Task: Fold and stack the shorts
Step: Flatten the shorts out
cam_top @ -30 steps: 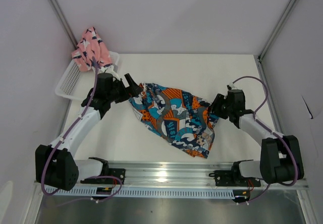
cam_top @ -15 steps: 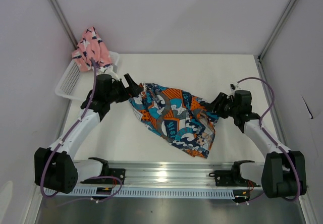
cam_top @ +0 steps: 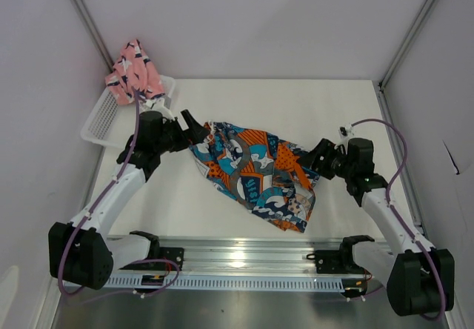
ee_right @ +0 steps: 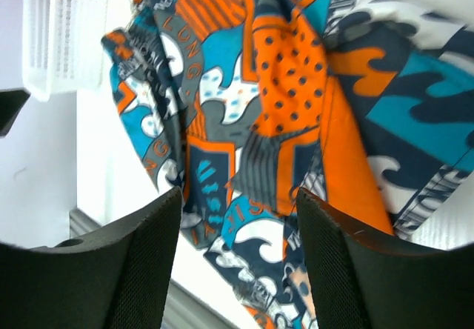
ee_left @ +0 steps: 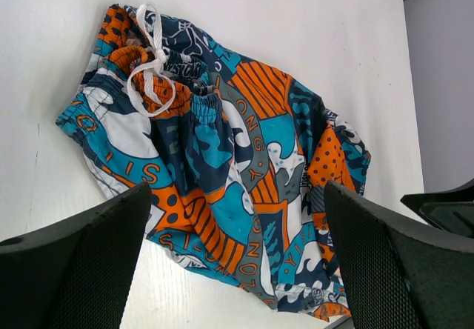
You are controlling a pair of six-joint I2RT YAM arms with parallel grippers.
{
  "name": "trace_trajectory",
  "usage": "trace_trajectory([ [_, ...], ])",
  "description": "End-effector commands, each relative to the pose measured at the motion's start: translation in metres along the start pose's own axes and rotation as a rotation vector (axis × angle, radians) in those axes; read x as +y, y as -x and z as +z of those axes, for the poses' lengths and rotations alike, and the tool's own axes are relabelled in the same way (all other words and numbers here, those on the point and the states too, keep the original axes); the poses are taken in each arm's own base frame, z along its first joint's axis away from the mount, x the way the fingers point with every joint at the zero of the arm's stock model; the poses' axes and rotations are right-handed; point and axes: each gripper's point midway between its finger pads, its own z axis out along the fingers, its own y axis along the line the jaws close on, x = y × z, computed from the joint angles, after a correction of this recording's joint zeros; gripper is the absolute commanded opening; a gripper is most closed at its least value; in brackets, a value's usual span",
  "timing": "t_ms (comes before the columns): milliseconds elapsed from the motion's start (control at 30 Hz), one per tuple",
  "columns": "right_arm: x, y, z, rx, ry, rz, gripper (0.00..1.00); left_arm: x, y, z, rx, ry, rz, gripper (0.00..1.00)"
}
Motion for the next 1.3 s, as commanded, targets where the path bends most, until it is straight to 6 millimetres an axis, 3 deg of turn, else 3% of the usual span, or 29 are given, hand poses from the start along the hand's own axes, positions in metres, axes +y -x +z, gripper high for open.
trace_trajectory([
  [0, 0.017, -0.013, -0.01, 0.025, 0.038, 0.031, 0.68, -0.01, 0.011, -0.007, -0.052, -0.041, -0.001, 0.99],
  [100, 0.021, -0.027, -0.013, 0.04, 0.02, 0.1, 0.7, -0.009, 0.01, -0.008, -0.053, -0.045, -0.006, 0.99],
  [233, 0.027, -0.048, -0.009, 0.035, 0.015, 0.219, 0.66, -0.009, 0.009, -0.008, -0.059, -0.049, -0.013, 0.99],
  [533, -0.004, -0.066, 0.002, -0.096, -0.108, 0.409, 0.6, -0.011, 0.009, -0.012, -0.071, -0.056, -0.025, 0.99],
  [867, -0.033, -0.057, 0.015, -0.206, -0.22, 0.46, 0.56, -0.012, 0.009, -0.014, -0.074, -0.061, -0.024, 0.99],
  [900, -0.026, -0.048, 0.018, -0.236, -0.185, 0.462, 0.56, -0.012, 0.009, -0.014, -0.076, -0.064, -0.026, 0.99],
  [1267, -0.03, -0.049, 0.036, -0.248, -0.191, 0.556, 0.54, -0.013, 0.009, -0.013, -0.074, -0.069, -0.026, 0.99],
])
